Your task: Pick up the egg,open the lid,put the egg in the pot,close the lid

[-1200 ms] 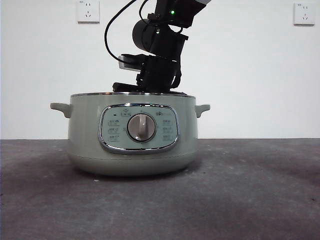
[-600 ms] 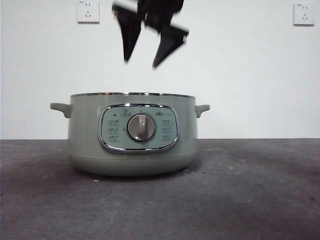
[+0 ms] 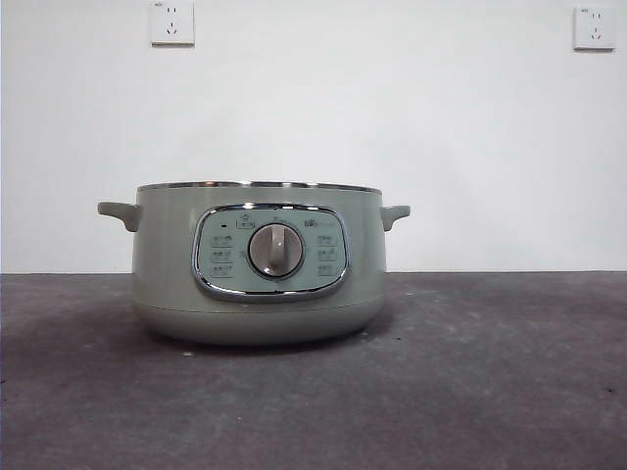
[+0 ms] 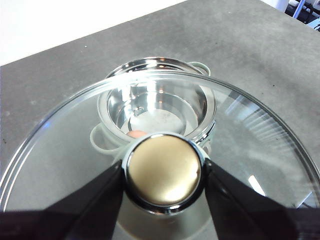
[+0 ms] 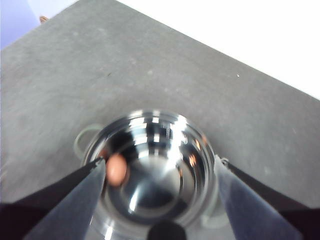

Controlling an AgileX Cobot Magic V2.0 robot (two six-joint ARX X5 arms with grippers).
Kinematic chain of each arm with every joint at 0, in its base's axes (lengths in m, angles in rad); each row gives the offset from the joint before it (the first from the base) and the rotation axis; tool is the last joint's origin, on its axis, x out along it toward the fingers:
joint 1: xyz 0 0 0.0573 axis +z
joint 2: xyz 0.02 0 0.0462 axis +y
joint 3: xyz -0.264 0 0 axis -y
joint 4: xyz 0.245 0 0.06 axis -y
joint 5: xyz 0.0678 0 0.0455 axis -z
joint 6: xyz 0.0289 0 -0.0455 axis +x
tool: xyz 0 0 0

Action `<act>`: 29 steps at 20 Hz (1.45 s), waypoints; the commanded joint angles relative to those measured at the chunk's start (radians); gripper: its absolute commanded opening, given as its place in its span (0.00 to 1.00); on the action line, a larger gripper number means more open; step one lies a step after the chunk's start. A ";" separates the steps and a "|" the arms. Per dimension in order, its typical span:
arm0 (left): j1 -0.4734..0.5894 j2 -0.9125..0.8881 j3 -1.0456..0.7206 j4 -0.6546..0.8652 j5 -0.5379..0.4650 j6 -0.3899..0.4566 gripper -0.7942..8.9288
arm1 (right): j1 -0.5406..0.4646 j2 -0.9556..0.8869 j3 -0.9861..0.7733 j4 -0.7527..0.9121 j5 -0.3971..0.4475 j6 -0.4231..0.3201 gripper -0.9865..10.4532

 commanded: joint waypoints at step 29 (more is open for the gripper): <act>-0.146 0.623 0.010 0.592 0.014 0.058 0.07 | 0.001 -1.337 -1.591 0.122 0.022 0.316 0.41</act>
